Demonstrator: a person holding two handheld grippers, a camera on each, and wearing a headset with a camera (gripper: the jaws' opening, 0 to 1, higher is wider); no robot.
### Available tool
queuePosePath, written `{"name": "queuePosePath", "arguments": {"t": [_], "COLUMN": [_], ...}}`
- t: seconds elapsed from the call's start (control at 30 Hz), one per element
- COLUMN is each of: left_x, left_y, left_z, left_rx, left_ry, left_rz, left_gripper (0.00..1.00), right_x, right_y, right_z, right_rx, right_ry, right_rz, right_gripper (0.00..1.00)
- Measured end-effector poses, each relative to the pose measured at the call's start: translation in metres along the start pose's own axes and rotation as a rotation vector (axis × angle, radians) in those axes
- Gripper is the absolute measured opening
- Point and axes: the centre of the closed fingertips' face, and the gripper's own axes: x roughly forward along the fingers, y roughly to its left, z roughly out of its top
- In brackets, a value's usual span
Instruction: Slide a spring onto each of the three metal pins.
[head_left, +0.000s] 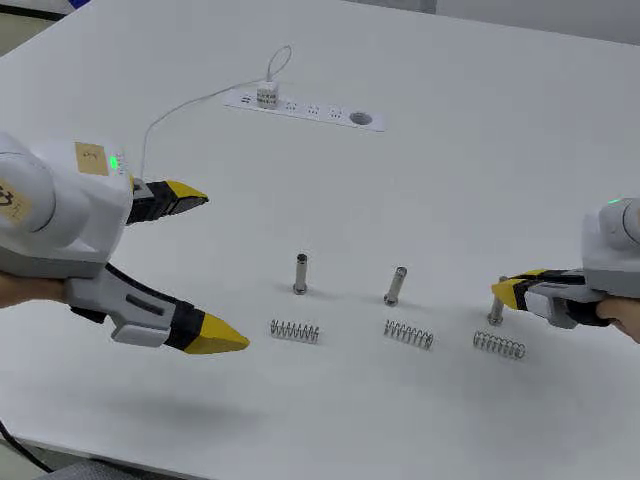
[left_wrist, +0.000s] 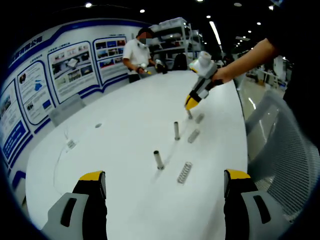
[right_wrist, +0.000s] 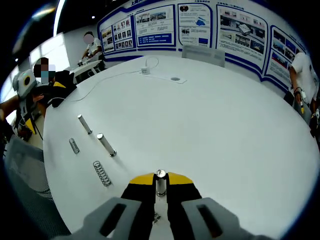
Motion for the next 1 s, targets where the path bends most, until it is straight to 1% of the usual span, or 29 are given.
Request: {"name": "queuePosePath", "arguments": {"t": [0.1, 0.2, 0.27, 0.37, 0.5, 0.53, 0.57, 0.63, 0.87, 0.9, 1.0], "left_x": [0.0, 0.001, 0.001, 0.001, 0.001, 0.001, 0.001, 0.001, -0.001, -0.001, -0.002], "left_y": [-0.001, -0.002, -0.003, -0.004, -0.005, -0.005, -0.005, -0.006, -0.007, -0.007, -0.007], "left_z": [0.0, -0.001, 0.001, 0.003, 0.004, 0.005, 0.005, 0.005, 0.005, 0.005, 0.005], "left_rx": [0.0, 0.002, 0.0, 0.001, 0.006, 0.007, 0.009, 0.011, 0.015, 0.014, 0.013], "left_ry": [0.003, 0.006, 0.001, -0.004, -0.002, -0.003, -0.003, 0.001, 0.0, -0.001, 0.0], "left_rz": [-0.003, -0.006, -0.007, -0.007, -0.01, -0.011, -0.011, -0.011, -0.012, -0.011, -0.009], "left_gripper": [1.0, 1.0, 1.0, 1.0, 1.0, 1.0, 1.0, 1.0, 1.0, 1.0, 1.0], "right_x": [-0.001, -0.002, -0.003, -0.006, -0.01, -0.01, -0.012, -0.012, -0.014, -0.014, -0.015], "right_y": [-0.002, -0.002, 0.0, 0.002, 0.004, 0.004, 0.003, 0.006, 0.004, 0.006, 0.005], "right_z": [-0.001, -0.002, -0.003, -0.005, -0.008, -0.008, -0.008, -0.01, -0.008, -0.007, -0.007], "right_rx": [0.017, 0.002, -0.002, 0.037, 0.003, -0.022, -0.075, -0.062, -0.046, -0.039, -0.043], "right_ry": [-0.013, -0.021, -0.027, -0.048, -0.067, -0.073, -0.078, -0.072, -0.076, -0.078, -0.077], "right_rz": [-0.003, -0.004, -0.004, -0.006, -0.02, -0.026, -0.038, -0.027, -0.01, 0.001, 0.002], "right_gripper": [0.08, 0.08, 0.08, 0.08, 0.09, 0.09, 0.09, 0.09, 0.09, 0.1, 0.13]}}
